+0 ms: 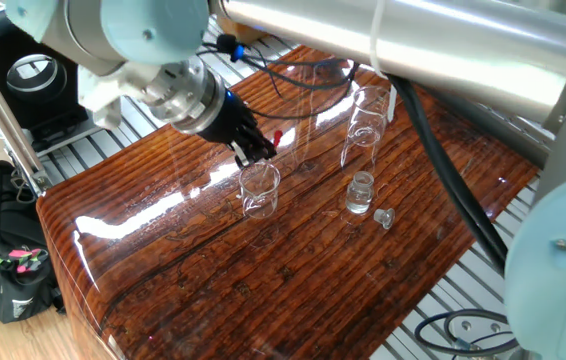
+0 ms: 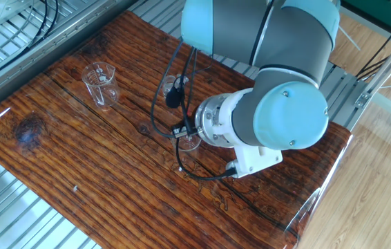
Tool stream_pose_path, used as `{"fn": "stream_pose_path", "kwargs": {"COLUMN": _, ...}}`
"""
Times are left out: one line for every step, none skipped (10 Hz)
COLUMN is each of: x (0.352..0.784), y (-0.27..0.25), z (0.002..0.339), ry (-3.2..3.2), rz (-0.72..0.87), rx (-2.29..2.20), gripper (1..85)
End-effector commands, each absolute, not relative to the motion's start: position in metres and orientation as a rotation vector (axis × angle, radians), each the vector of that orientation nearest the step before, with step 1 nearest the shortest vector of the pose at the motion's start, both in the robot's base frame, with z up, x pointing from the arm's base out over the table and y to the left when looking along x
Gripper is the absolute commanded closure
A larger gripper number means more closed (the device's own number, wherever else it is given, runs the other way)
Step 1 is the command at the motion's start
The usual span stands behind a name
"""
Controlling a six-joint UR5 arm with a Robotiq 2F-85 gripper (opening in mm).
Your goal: Transfer liquid using a dropper
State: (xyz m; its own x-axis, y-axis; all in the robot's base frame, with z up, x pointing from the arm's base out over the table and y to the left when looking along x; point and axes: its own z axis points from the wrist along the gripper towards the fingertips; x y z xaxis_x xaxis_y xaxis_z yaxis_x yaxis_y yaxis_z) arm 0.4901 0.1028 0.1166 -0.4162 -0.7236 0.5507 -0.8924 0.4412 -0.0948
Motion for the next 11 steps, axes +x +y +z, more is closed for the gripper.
{"fn": "stream_pose_path", "kwargs": {"x": 0.4915, "y": 0.1091, "z": 0.1084, "ry": -2.274, "rz": 0.498, "rx": 1.379, "gripper": 83.7}}
{"fn": "stream_pose_path", "kwargs": {"x": 0.4923, "y": 0.1091, "z": 0.1066, "ry": -2.276, "rz": 0.502, "rx": 1.377, "gripper": 83.7}}
{"fn": "stream_pose_path", "kwargs": {"x": 0.4927, "y": 0.109, "z": 0.106, "ry": -2.279, "rz": 0.506, "rx": 1.374, "gripper": 83.7}}
{"fn": "stream_pose_path", "kwargs": {"x": 0.4936, "y": 0.1089, "z": 0.1057, "ry": -2.28, "rz": 0.508, "rx": 1.376, "gripper": 83.7}}
{"fn": "stream_pose_path", "kwargs": {"x": 0.4943, "y": 0.1078, "z": 0.1046, "ry": -2.275, "rz": 0.508, "rx": 1.38, "gripper": 83.7}}
{"fn": "stream_pose_path", "kwargs": {"x": 0.4951, "y": 0.1076, "z": 0.1027, "ry": -2.276, "rz": 0.505, "rx": 1.383, "gripper": 83.7}}
{"fn": "stream_pose_path", "kwargs": {"x": 0.4964, "y": 0.1075, "z": 0.1016, "ry": -2.277, "rz": 0.507, "rx": 1.385, "gripper": 83.7}}
{"fn": "stream_pose_path", "kwargs": {"x": 0.4972, "y": 0.1085, "z": 0.1003, "ry": -2.28, "rz": 0.504, "rx": 1.388, "gripper": 83.7}}
{"fn": "stream_pose_path", "kwargs": {"x": 0.4976, "y": 0.1084, "z": 0.1002, "ry": -2.282, "rz": 0.505, "rx": 1.388, "gripper": 83.7}}
{"fn": "stream_pose_path", "kwargs": {"x": 0.4972, "y": 0.1094, "z": 0.1, "ry": -2.284, "rz": 0.501, "rx": 1.386, "gripper": 83.7}}
{"fn": "stream_pose_path", "kwargs": {"x": 0.4984, "y": 0.1093, "z": 0.0999, "ry": -2.286, "rz": 0.505, "rx": 1.389, "gripper": 83.7}}
